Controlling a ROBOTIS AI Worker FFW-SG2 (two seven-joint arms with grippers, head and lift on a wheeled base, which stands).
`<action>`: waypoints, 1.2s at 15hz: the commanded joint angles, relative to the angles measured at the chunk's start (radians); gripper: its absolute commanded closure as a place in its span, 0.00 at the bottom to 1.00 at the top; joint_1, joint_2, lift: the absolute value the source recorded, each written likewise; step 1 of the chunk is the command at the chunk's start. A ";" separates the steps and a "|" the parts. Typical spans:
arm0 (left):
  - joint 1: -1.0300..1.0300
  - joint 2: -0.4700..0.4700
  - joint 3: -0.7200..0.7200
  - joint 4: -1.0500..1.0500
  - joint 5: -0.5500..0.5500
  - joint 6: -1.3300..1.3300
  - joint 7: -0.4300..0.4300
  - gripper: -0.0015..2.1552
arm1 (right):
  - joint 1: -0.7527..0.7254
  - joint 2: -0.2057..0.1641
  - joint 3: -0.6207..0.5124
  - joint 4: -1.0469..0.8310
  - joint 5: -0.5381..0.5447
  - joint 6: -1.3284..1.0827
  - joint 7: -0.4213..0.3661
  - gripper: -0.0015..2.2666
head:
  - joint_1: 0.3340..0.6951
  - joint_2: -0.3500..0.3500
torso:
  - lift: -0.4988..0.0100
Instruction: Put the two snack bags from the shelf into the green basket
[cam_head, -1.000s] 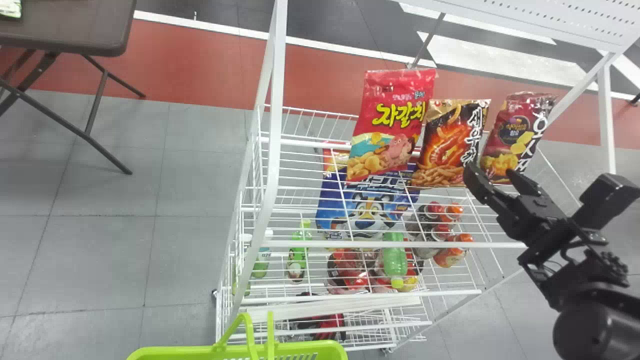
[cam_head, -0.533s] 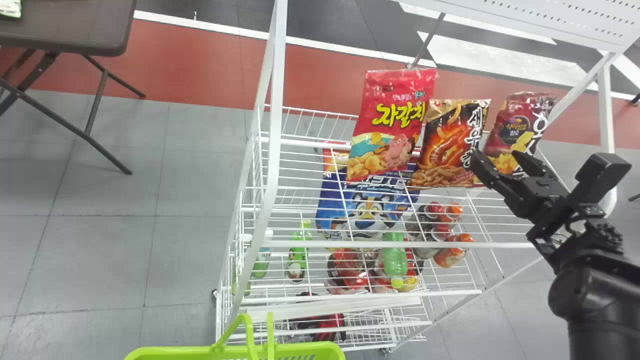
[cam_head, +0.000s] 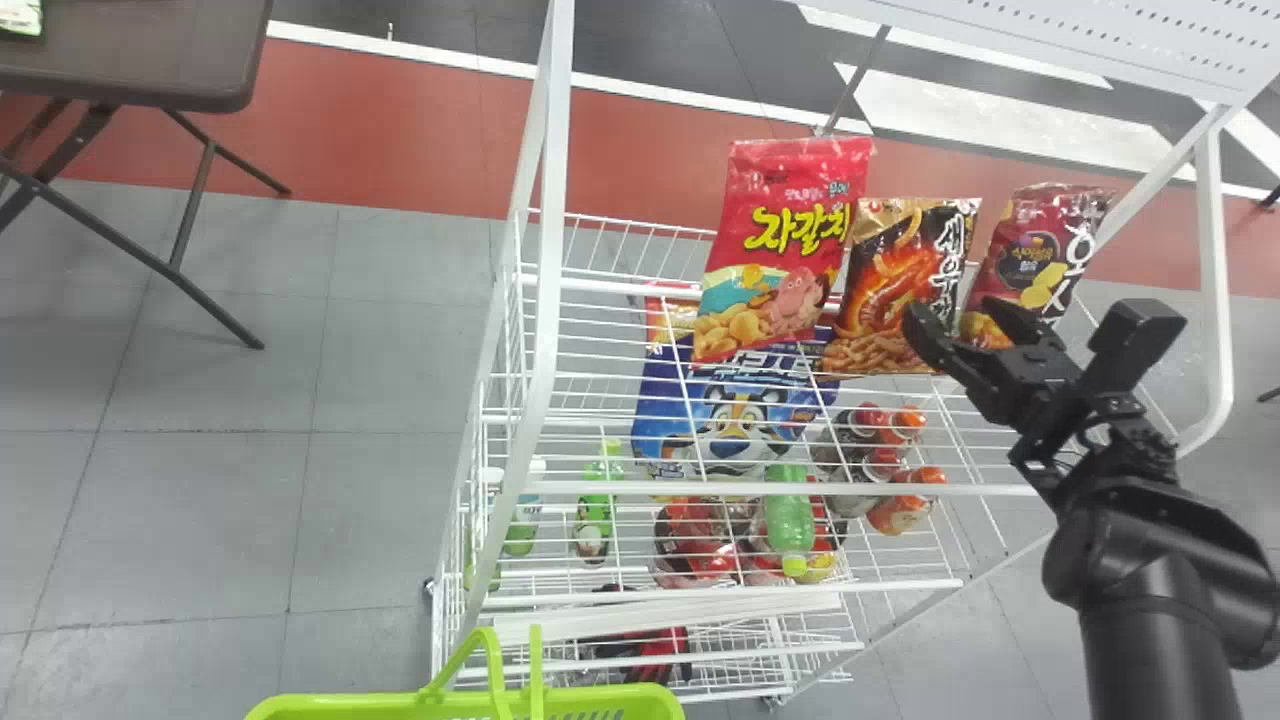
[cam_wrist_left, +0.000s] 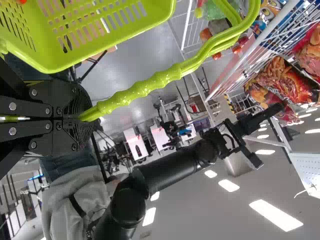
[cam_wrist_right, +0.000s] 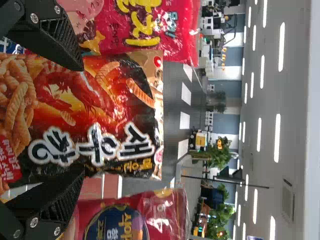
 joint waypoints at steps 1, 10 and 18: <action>0.000 0.000 0.001 0.002 0.000 0.000 -0.001 0.97 | -0.030 0.000 0.031 0.040 0.026 -0.021 -0.006 0.04 | 1.00 0.00 | 0.96; 0.005 -0.002 0.023 0.005 0.003 -0.003 -0.008 0.97 | -0.156 -0.014 0.050 0.247 0.087 -0.119 -0.040 0.04 | 1.00 0.00 | 0.96; -0.012 -0.006 0.038 0.028 0.015 -0.006 -0.005 0.97 | -0.238 -0.014 0.102 0.367 0.102 -0.166 -0.071 0.78 | 1.00 0.00 | 0.96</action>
